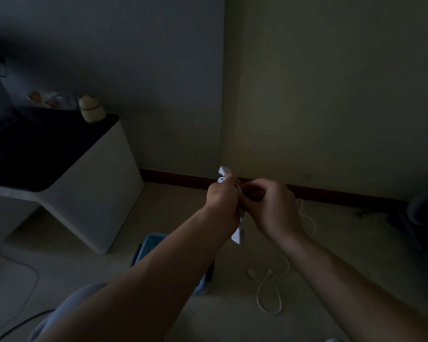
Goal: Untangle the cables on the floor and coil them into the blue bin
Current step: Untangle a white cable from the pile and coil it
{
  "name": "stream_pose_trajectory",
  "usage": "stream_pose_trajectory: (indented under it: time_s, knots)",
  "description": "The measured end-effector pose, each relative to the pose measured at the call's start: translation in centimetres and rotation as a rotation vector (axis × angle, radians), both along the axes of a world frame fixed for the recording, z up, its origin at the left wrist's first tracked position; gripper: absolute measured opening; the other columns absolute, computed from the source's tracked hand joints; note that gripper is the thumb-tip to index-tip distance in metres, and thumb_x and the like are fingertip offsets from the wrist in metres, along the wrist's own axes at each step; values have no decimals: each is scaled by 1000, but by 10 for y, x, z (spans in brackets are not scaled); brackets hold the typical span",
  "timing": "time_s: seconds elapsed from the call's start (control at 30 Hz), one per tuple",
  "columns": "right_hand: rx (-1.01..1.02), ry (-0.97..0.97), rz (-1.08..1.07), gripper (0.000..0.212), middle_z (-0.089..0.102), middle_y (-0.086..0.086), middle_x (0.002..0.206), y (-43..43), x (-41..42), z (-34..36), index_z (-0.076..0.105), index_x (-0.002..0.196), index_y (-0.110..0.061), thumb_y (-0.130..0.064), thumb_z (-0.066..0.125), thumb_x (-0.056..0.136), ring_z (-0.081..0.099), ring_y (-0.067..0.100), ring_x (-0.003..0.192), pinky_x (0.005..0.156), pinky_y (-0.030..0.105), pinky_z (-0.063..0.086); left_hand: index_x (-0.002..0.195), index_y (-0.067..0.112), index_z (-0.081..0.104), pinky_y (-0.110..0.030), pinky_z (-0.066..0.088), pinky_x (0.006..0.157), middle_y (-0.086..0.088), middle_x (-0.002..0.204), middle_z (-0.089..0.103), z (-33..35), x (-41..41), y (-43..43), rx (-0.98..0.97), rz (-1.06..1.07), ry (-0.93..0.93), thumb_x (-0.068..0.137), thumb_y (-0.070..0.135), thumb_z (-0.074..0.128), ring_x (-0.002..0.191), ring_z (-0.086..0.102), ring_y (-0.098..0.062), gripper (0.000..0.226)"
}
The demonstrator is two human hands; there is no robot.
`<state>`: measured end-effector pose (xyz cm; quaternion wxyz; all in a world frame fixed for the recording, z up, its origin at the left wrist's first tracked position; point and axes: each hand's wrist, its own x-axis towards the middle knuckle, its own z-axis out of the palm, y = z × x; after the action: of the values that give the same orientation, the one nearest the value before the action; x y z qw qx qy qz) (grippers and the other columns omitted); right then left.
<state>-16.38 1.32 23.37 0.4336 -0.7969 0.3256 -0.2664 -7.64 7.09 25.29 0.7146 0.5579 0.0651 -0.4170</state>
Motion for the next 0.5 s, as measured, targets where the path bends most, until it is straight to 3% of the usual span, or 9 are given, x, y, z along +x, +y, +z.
stream_pose_trajectory:
  time_s: [0.07, 0.17, 0.33, 0.5]
  knots:
    - [-6, 15, 6, 20, 73, -14, 76, -3, 0, 0, 75, 88, -23, -40, 81, 78, 66, -8, 72, 56, 6, 41, 111, -3, 57, -42, 55, 89, -25, 113, 65, 0, 0, 0, -14, 4, 6, 104, 20, 49, 93, 67, -32, 26]
    - [11, 13, 16, 21, 73, -13, 74, -5, 0, 0, 74, 85, -23, -40, 82, 76, 66, -7, 69, 54, 8, 42, 102, -2, 57, -39, 55, 81, -27, 118, 64, -1, 1, 0, -35, -13, 18, 104, 19, 47, 97, 66, -34, 23]
    - [13, 17, 32, 20, 71, -15, 71, -5, 0, 0, 73, 84, -24, -38, 83, 75, 64, -11, 67, 52, 6, 41, 120, -6, 57, -45, 56, 92, -26, 117, 66, -5, 3, -1, -37, -29, 25, 104, 22, 49, 104, 68, -36, 33]
    - [0, 54, 16, 25, 72, -14, 71, -10, 1, 1, 71, 82, -25, -43, 84, 71, 65, -7, 65, 50, 9, 42, 118, -8, 57, -46, 55, 92, -27, 121, 65, -8, 5, -1, -97, -87, 81, 104, 27, 48, 107, 68, -36, 38]
